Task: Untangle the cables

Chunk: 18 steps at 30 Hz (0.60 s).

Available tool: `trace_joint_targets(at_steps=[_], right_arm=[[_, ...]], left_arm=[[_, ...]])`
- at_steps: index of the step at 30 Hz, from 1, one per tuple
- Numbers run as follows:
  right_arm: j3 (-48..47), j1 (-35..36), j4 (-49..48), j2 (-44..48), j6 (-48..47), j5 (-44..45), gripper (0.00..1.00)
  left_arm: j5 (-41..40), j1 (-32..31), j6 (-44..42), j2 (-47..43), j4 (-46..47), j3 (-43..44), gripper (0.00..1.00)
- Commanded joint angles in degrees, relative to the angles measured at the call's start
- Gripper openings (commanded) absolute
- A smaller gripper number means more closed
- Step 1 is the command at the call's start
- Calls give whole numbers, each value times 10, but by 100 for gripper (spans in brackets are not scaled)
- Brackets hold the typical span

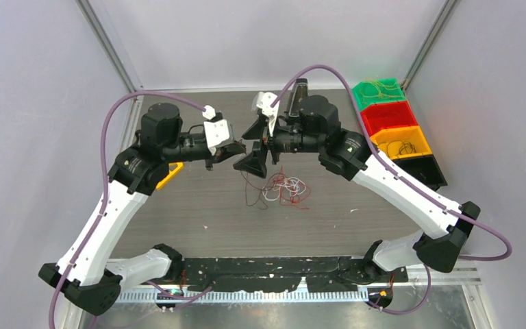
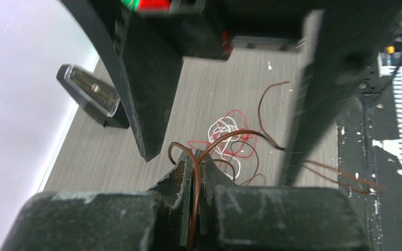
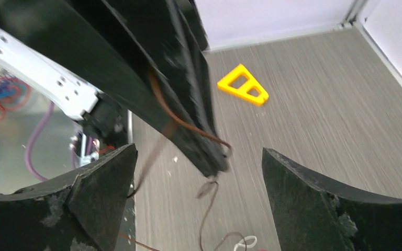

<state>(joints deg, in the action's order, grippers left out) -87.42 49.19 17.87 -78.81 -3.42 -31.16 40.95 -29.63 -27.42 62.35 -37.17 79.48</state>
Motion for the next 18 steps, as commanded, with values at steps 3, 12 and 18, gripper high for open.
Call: trace_joint_targets(at_steps=[3, 12, 18], right_arm=[[79, 3, -30, 35, -85, -12, 99], [184, -6, -164, 91, -27, -98, 39], [175, -7, -194, 109, 9, -133, 76]], left_arm=[[131, -3, 27, -44, 0, 24, 0], [147, 14, 145, -56, 98, 31, 0], [123, 20, 160, -54, 115, 18, 0]])
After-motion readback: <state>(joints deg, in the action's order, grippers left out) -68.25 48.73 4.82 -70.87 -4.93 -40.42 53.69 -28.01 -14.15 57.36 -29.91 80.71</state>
